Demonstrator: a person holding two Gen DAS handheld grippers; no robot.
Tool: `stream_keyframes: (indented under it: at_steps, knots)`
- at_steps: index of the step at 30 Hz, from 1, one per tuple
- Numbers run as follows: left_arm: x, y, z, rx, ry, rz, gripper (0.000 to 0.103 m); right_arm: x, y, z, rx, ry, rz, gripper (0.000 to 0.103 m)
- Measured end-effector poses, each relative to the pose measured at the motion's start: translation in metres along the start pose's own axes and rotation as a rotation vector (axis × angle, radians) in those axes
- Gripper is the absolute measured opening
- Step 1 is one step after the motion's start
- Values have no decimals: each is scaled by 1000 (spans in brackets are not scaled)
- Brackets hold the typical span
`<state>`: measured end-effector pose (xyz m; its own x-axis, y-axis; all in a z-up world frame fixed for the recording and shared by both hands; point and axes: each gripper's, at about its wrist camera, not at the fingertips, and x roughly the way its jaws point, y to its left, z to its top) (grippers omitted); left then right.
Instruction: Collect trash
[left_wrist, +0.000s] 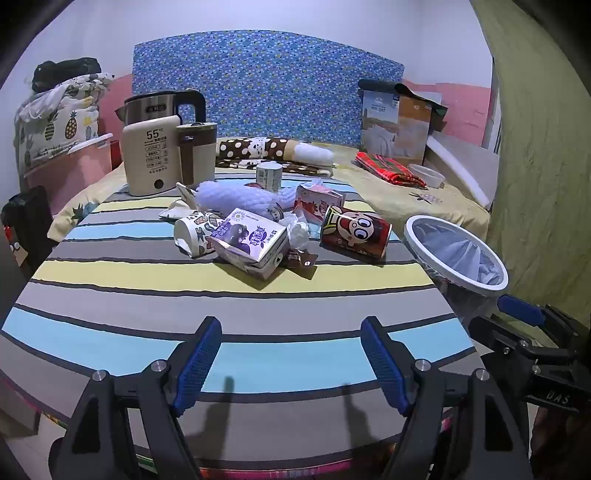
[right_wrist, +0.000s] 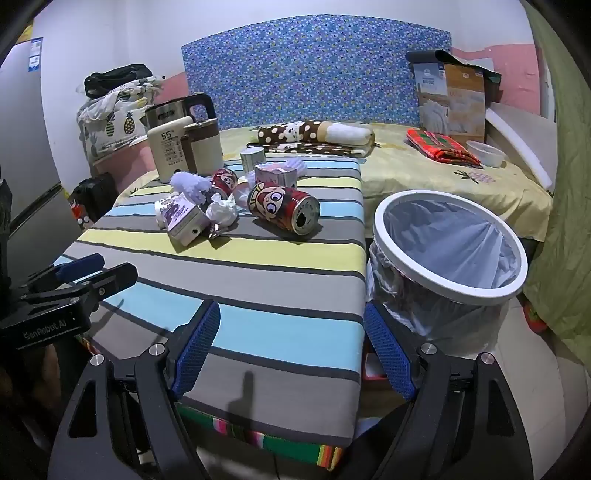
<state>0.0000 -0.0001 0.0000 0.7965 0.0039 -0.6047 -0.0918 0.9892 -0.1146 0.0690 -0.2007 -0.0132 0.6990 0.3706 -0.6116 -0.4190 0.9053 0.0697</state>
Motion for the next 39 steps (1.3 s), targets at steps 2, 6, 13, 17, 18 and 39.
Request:
stream_keyframes:
  at_steps: [2, 6, 13, 17, 18, 39]
  knots:
    - [0, 0, 0, 1, -2, 2, 77, 0, 1, 1, -1, -2, 2, 81]
    - [1, 1, 0, -5, -1, 1, 77, -1, 0, 1, -2, -4, 6, 81]
    - [0, 0, 0, 4, -8, -1, 77, -4, 2, -1, -2, -19, 2, 81]
    - [-2, -4, 1, 5, -7, 0, 77, -4, 2, 1, -1, -18, 0, 81]
    - [-2, -3, 1, 4, -8, 0, 77, -4, 2, 1, 0, -19, 0, 81]
    - [-10, -5, 1, 14, -26, -5, 77, -6, 5, 3, -8, -28, -4, 81]
